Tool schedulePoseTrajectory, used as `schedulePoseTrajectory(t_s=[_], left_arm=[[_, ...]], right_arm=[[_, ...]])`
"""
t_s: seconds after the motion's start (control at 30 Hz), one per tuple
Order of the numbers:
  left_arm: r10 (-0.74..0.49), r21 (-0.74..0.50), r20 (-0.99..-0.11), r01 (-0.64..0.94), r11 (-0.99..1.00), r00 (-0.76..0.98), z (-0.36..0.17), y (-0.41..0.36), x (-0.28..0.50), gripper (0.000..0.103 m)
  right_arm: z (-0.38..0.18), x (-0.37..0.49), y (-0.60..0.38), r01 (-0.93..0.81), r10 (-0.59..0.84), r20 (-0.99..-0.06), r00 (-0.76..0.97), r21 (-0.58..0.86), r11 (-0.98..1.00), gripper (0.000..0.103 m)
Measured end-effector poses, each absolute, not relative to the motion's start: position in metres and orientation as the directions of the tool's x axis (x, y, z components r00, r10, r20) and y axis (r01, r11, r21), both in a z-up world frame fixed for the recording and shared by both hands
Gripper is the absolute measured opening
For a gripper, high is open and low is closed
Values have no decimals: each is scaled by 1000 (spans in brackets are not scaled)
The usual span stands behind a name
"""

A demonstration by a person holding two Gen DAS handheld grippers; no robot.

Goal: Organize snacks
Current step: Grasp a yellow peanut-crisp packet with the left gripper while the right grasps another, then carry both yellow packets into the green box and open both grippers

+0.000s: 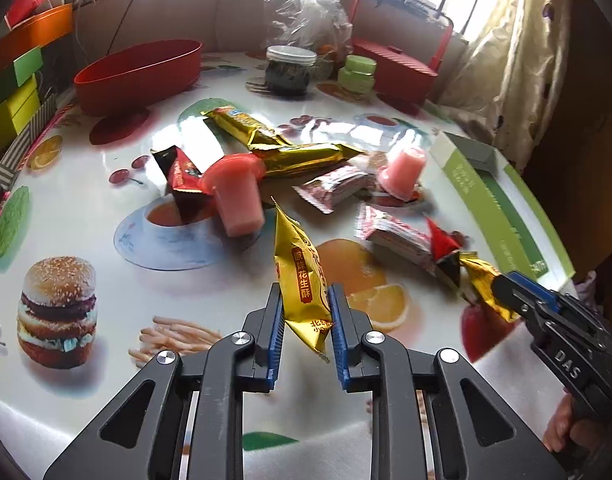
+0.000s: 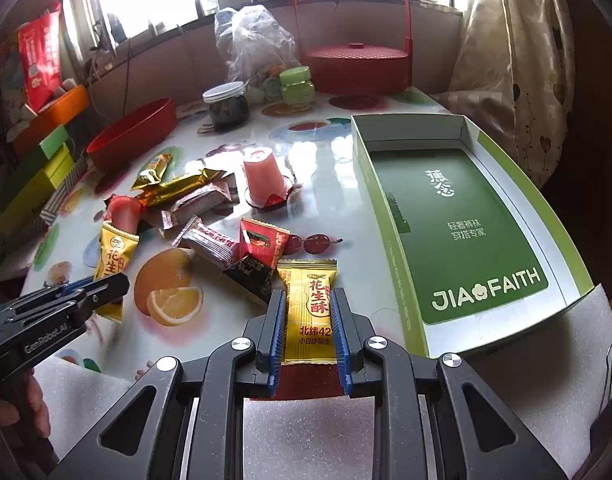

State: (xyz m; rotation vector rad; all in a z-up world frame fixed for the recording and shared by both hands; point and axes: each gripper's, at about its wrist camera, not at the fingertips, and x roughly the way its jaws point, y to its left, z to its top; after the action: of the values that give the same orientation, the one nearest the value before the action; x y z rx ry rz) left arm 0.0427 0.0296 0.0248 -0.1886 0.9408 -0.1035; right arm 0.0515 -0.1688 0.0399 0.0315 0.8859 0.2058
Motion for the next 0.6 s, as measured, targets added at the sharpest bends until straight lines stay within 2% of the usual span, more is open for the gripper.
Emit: schedulePoseTrajectory(t_s=[0.6], left_arm=[[-284, -244, -733, 152, 958, 618, 59, -5, 40, 22]], right_arm=[[70, 41, -183, -160, 212, -695, 687, 140, 977, 21]])
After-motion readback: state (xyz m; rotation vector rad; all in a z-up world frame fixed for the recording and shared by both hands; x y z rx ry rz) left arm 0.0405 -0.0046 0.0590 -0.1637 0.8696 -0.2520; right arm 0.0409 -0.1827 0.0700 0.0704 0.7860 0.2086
